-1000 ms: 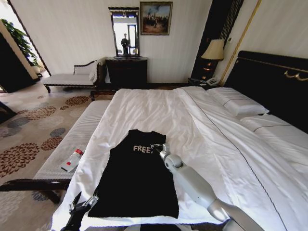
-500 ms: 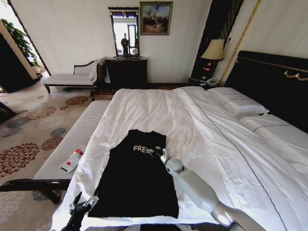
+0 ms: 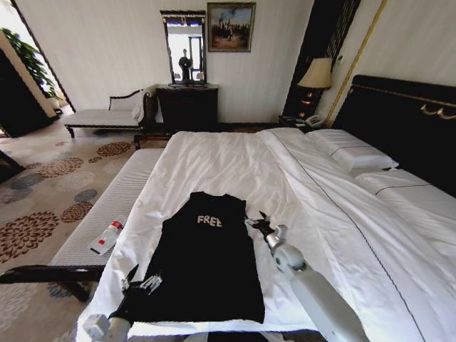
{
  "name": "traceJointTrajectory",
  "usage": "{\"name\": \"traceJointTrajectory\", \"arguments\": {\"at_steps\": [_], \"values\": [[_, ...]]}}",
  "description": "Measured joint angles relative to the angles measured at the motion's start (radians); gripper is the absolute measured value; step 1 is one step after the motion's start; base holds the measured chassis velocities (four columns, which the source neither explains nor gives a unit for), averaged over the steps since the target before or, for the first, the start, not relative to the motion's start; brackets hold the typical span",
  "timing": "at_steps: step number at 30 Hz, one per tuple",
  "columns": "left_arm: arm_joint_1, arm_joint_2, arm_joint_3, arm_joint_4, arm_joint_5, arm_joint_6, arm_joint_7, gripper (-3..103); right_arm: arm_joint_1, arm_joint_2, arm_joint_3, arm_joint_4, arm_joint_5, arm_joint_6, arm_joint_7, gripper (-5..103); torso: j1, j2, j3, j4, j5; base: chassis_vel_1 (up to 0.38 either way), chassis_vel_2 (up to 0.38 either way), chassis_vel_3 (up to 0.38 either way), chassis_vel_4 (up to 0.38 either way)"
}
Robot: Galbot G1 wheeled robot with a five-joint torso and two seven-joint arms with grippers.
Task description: Fold the clothes on the bed.
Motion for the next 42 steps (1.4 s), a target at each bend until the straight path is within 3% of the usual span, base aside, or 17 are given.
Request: {"name": "traceJointTrajectory", "arguments": {"at_steps": [1,5,7,11,12,13,15,17,18,20,24,29,31,42], "values": [[0.000,0.000,0.000,0.000,0.000,0.000,0.000,100,0.000,0.000,0.000,0.000,0.000,0.000,0.000,100,0.000,0.000,0.000,0.0000,0.0000,0.000,0.000,0.000,0.000],[-0.169,0.068,0.078,0.069,0.046,0.032,-0.043,100,-0.236,0.087,0.217,0.131,-0.152,0.113,-0.032,100,0.000,0.000,0.000,0.0000,0.0002,0.000,0.000,0.000,0.000],[-0.187,0.074,0.086,0.077,0.050,0.035,-0.047,100,-0.256,0.097,0.234,0.142,-0.158,0.122,-0.036,100,0.000,0.000,0.000,0.0001,0.0003,0.000,0.000,0.000,0.000],[-0.329,0.124,0.156,0.156,0.123,0.045,-0.059,100,-0.446,0.200,0.354,0.239,-0.189,0.217,-0.063,100,0.000,0.000,0.000,-0.0010,-0.0001,0.000,0.000,0.000,0.000],[-0.329,0.124,0.156,0.156,0.123,0.045,-0.059,100,-0.446,0.200,0.354,0.239,-0.189,0.217,-0.063,100,0.000,0.000,0.000,-0.0010,-0.0001,0.000,0.000,0.000,0.000],[-0.350,0.124,0.166,0.182,0.174,0.046,-0.060,100,-0.474,0.220,0.354,0.258,-0.189,0.227,-0.067,100,0.000,0.000,0.000,-0.0008,-0.0002,0.000,0.000,0.000,0.000],[-0.389,0.121,0.195,0.221,0.213,0.047,-0.060,100,-0.486,0.238,0.330,0.265,-0.181,0.228,-0.068,100,0.000,0.000,0.000,0.0024,0.0006,0.000,0.000,0.000,0.000],[-0.402,0.122,0.206,0.231,0.216,0.048,-0.061,100,-0.490,0.244,0.328,0.265,-0.183,0.228,-0.068,100,0.000,0.000,0.000,0.0021,0.0005,0.015,0.019,0.001,0.051],[-0.447,0.125,0.254,0.276,0.221,0.052,-0.062,100,-0.503,0.267,0.324,0.264,-0.198,0.233,-0.068,100,0.000,0.000,0.000,0.0000,0.0003,0.005,0.000,0.026,0.051],[-0.492,0.127,0.316,0.351,0.238,0.044,-0.056,100,-0.512,0.292,0.322,0.262,-0.213,0.235,-0.067,100,0.000,0.000,0.000,-0.0007,0.0000,0.000,0.000,0.000,0.000],[-0.538,0.119,0.398,0.446,0.265,0.005,-0.035,100,-0.515,0.318,0.318,0.264,-0.224,0.235,-0.067,100,0.000,0.000,0.000,0.0005,0.0003,0.000,0.000,0.000,0.000],[-0.625,0.087,0.458,0.520,0.266,-0.030,-0.034,102,-0.511,0.328,0.316,0.248,-0.228,0.232,-0.066,100,0.000,0.000,0.000,0.0001,0.0002,0.000,0.000,0.000,0.000],[-0.677,0.065,0.468,0.551,0.269,-0.044,-0.047,99,-0.511,0.330,0.316,0.235,-0.228,0.231,-0.066,100,0.000,0.000,0.000,-0.0001,0.0003,0.000,0.000,0.000,0.000],[-0.845,0.022,0.542,0.670,0.256,-0.049,-0.073,97,-0.495,0.331,0.318,0.185,-0.210,0.225,-0.064,100,0.000,0.000,0.000,0.0000,0.0003,0.000,0.000,0.000,0.000]]}}
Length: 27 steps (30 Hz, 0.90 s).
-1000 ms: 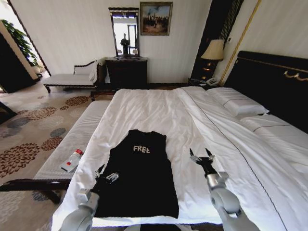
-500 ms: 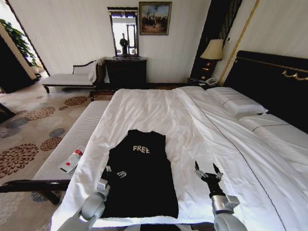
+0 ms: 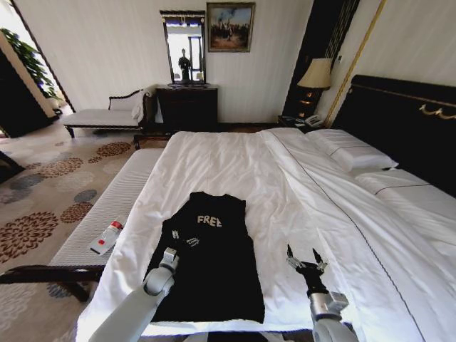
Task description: Fold the clothes on the bed.
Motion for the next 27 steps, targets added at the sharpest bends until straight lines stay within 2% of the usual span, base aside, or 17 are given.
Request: {"name": "traceJointTrajectory", "arguments": {"at_steps": [7,8,11,13,16,19,22,25,26,27], "values": [[-0.020,0.005,0.024,0.033,-0.017,0.027,0.008,93,0.009,-0.016,0.014,-0.005,0.033,-0.005,0.002,100,0.000,0.000,0.000,0.0002,0.0000,0.000,0.000,0.000,0.000],[-0.028,0.006,0.027,0.042,-0.019,0.031,0.009,87,0.013,-0.020,0.017,-0.005,0.040,-0.008,0.004,100,0.000,0.000,0.000,0.0003,-0.0001,0.000,0.000,0.000,0.000],[-0.036,0.007,0.028,0.051,-0.026,0.039,0.008,85,0.016,-0.024,0.019,-0.003,0.049,-0.013,0.006,100,0.000,0.000,0.000,0.0001,-0.0001,0.000,0.000,0.000,0.000],[-0.039,0.007,0.027,0.055,-0.040,0.047,0.005,74,0.016,-0.027,0.020,0.000,0.059,-0.017,0.010,100,0.000,0.000,0.000,0.0001,-0.0001,0.000,0.000,0.000,0.000],[-0.039,0.008,0.021,0.061,-0.045,0.050,0.004,68,0.016,-0.027,0.022,0.002,0.069,-0.020,0.013,100,0.000,0.000,0.000,0.0001,0.0000,0.000,0.000,0.000,0.000],[-0.039,0.008,0.016,0.067,-0.044,0.052,0.005,52,0.015,-0.026,0.022,0.002,0.071,-0.021,0.015,100,0.000,0.000,0.000,0.0001,-0.0001,0.000,0.000,0.000,0.000],[-0.039,0.007,0.015,0.067,-0.045,0.052,0.004,46,0.015,-0.024,0.021,0.002,0.071,-0.021,0.016,100,0.000,0.000,0.000,0.0001,-0.0001,0.000,0.000,0.000,0.000],[-0.041,0.007,0.015,0.064,-0.050,0.053,0.002,30,0.015,-0.021,0.019,0.001,0.070,-0.021,0.017,100,0.000,0.000,0.000,0.0001,0.0000,0.000,0.000,0.000,0.000],[-0.041,0.007,0.015,0.064,-0.050,0.053,0.002,30,0.015,-0.021,0.019,0.001,0.070,-0.021,0.017,100,0.000,0.000,0.000,0.0001,0.0000,0.000,0.000,0.000,0.000],[-0.042,0.007,0.014,0.063,-0.051,0.053,0.002,25,0.015,-0.020,0.019,0.001,0.070,-0.021,0.017,100,0.000,0.000,0.000,0.0001,-0.0001,0.000,0.000,0.000,0.000]]}}
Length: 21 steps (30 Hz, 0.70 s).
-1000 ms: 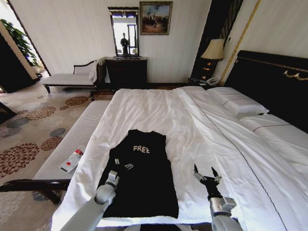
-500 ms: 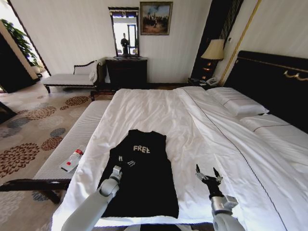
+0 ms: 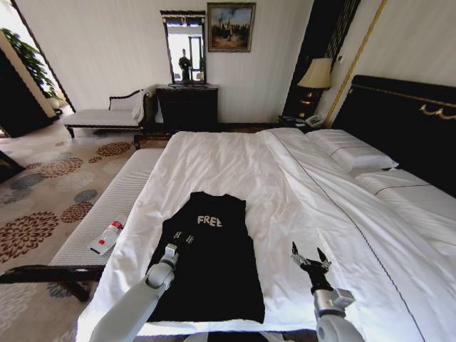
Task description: Fold the clothes on the bed.
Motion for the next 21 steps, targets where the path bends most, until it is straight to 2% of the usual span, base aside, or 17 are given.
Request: {"name": "traceJointTrajectory", "arguments": {"at_steps": [1,2,4,6,8,17,21], "values": [[-0.001,0.000,-0.003,0.000,0.000,0.000,-0.001,20,-0.001,0.001,0.000,-0.001,0.000,0.000,0.000,100,0.000,0.000,0.000,0.0000,0.0000,0.000,0.000,0.000,0.000],[-0.001,0.000,-0.005,0.000,0.000,0.000,-0.003,20,-0.001,0.001,0.000,-0.001,-0.001,0.000,0.000,100,0.000,0.000,0.000,0.0000,0.0000,0.000,0.000,0.000,0.000],[-0.002,-0.001,-0.014,0.000,-0.003,0.000,-0.005,9,-0.003,0.001,0.001,-0.001,-0.001,0.000,0.000,100,0.000,0.000,0.000,0.0000,0.0000,0.000,0.000,0.000,0.000],[-0.002,-0.001,-0.015,0.000,-0.003,0.000,-0.005,9,-0.003,0.001,0.001,-0.001,-0.001,0.000,0.000,100,0.000,0.000,0.000,0.0000,0.0000,0.000,0.000,0.000,0.000],[-0.002,-0.001,-0.017,-0.001,-0.003,0.000,-0.005,2,-0.004,0.001,0.001,0.001,-0.002,0.000,0.000,100,0.000,0.000,0.000,0.0000,0.0001,0.000,0.000,0.000,0.000],[-0.004,0.005,-0.034,-0.032,-0.043,0.008,-0.022,0,-0.011,0.004,0.003,0.012,-0.003,0.001,0.000,100,0.000,0.000,0.000,0.0001,-0.0001,0.000,0.000,0.000,0.000],[-0.037,0.033,-0.071,-0.073,-0.132,0.038,-0.045,0,-0.018,0.011,0.002,0.020,-0.006,0.002,0.000,100,0.000,0.000,0.000,0.0000,-0.0001,0.000,0.000,0.000,0.000]]}}
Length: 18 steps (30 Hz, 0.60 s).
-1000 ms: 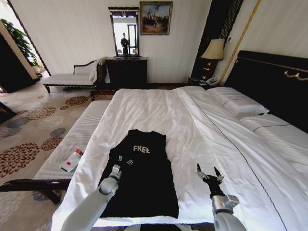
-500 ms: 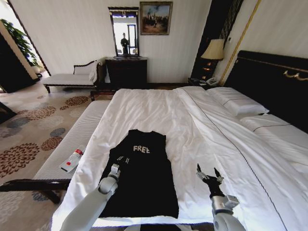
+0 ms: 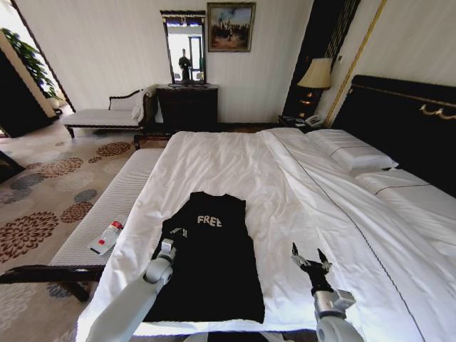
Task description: Fold the clothes on the bed.
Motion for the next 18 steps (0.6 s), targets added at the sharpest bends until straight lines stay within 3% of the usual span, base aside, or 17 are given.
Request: {"name": "traceJointTrajectory", "arguments": {"at_steps": [3,6,11,18], "values": [[-0.025,0.013,-0.027,-0.006,-0.045,0.013,-0.014,0,-0.001,0.002,-0.003,0.003,-0.001,0.001,-0.001,100,0.000,0.000,0.000,0.0000,0.0003,0.000,0.000,0.000,0.000],[-0.065,0.010,-0.129,0.025,-0.164,0.040,-0.050,0,-0.005,0.004,-0.002,0.006,0.002,0.004,-0.003,100,0.000,0.000,0.000,0.0000,0.0001,0.000,0.000,0.000,0.000],[-0.089,0.001,-0.214,0.096,-0.221,0.046,-0.058,0,-0.016,0.005,0.005,0.007,0.005,0.009,-0.007,100,0.000,0.000,0.000,0.0003,0.0000,0.000,0.000,0.000,0.000],[-0.147,-0.017,-0.240,0.221,-0.271,0.056,-0.068,0,-0.024,0.011,0.003,0.007,0.003,0.013,-0.012,100,0.000,0.000,0.000,0.0000,0.0001,0.000,0.000,0.000,0.000]]}}
